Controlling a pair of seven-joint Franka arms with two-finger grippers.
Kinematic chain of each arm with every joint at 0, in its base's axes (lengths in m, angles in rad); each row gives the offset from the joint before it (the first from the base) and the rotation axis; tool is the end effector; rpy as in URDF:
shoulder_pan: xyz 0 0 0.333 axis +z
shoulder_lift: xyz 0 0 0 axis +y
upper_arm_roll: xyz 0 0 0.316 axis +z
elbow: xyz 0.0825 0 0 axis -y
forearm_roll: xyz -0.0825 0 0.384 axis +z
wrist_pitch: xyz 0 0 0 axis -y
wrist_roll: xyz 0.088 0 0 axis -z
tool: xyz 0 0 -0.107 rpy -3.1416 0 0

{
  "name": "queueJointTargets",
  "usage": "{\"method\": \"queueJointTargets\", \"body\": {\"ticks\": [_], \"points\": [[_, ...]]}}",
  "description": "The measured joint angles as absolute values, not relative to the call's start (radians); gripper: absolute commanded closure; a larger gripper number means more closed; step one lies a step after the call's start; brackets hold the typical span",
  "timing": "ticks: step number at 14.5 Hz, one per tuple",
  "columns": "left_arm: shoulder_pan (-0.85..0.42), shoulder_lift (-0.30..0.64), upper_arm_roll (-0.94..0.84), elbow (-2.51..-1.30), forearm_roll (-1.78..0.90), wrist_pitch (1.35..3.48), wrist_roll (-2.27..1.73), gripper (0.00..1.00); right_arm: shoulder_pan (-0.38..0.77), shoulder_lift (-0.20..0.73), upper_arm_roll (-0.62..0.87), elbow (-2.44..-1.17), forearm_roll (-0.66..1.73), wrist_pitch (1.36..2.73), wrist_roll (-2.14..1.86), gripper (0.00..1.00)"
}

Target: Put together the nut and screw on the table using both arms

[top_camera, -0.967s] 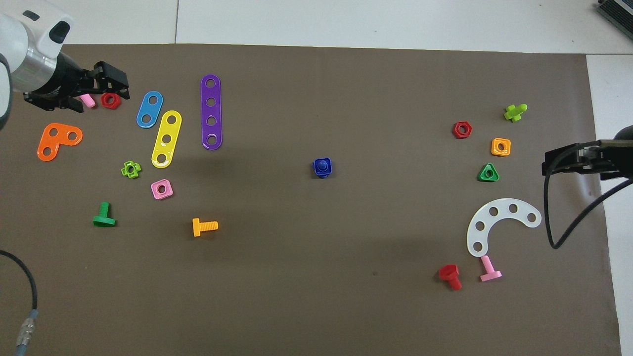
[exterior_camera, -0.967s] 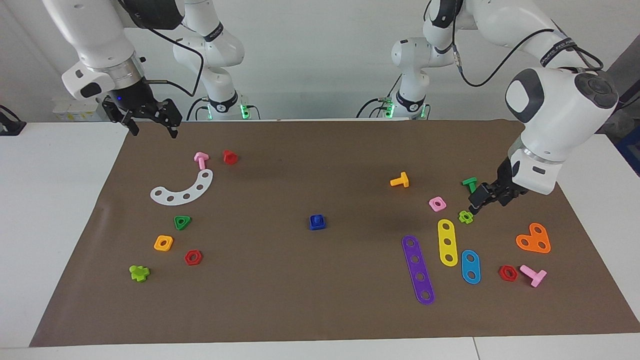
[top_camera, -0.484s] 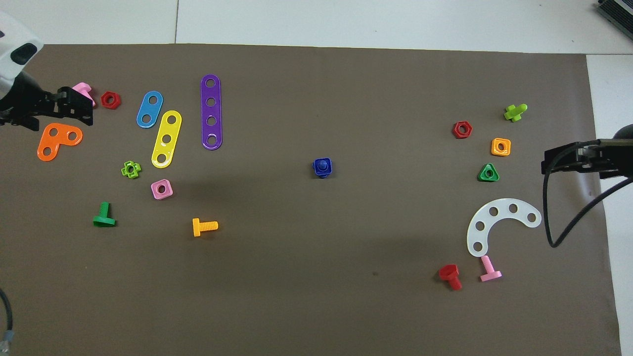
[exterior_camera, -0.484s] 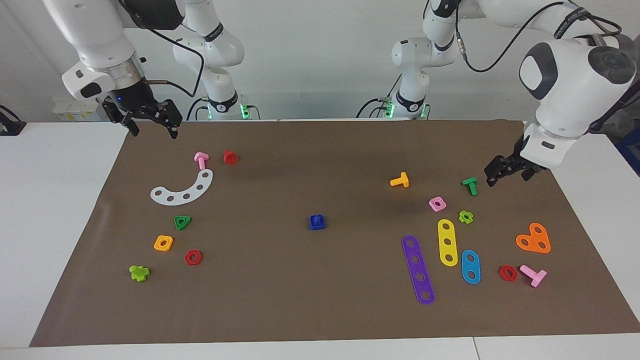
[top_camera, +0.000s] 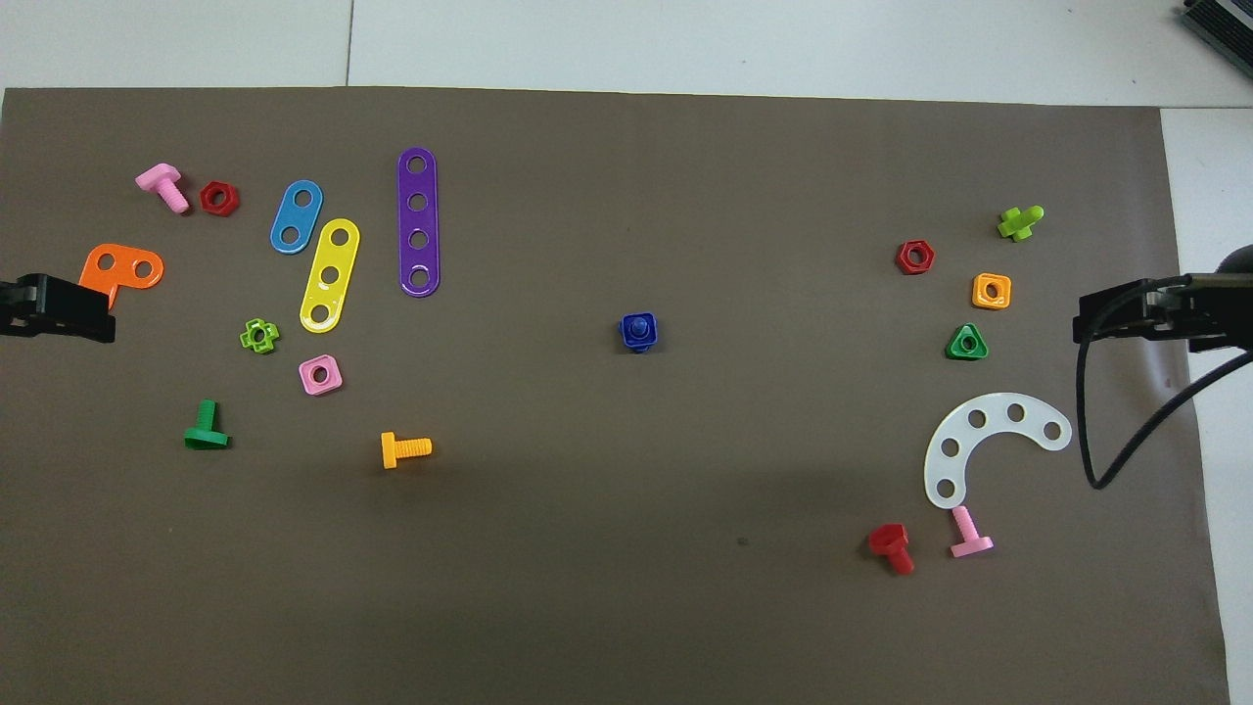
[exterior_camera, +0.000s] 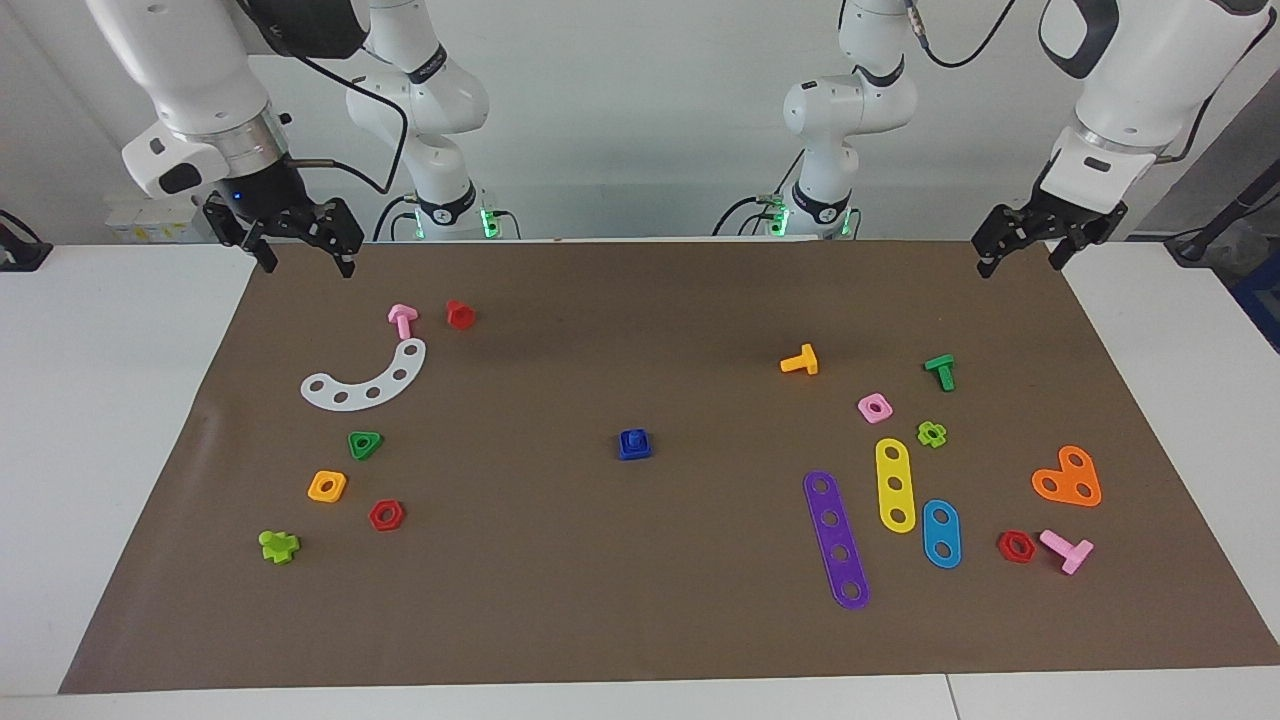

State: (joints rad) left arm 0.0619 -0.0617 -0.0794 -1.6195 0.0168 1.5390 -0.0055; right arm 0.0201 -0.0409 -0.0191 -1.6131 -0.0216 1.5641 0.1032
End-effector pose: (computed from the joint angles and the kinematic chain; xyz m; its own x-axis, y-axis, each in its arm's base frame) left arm 0.5317 -0.0088 0.6323 0.9998 -0.0112 -0.0189 -0.0116 -0.9997 -0.0218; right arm 0.5408 -0.0020 0.6264 0.9948 -0.1021 -0.0059 -0.1020 -0.9946 0.0215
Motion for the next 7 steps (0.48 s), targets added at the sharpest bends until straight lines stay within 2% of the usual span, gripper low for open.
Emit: {"method": "queueJointTargets", "body": {"ticks": [7], "points": [[0.058,-0.079,-0.092,-1.671,-0.003,1.626,0.045,0.00,0.020,-0.040,-0.018,-1.594,-0.021,1.529,0.103,0.00]]}}
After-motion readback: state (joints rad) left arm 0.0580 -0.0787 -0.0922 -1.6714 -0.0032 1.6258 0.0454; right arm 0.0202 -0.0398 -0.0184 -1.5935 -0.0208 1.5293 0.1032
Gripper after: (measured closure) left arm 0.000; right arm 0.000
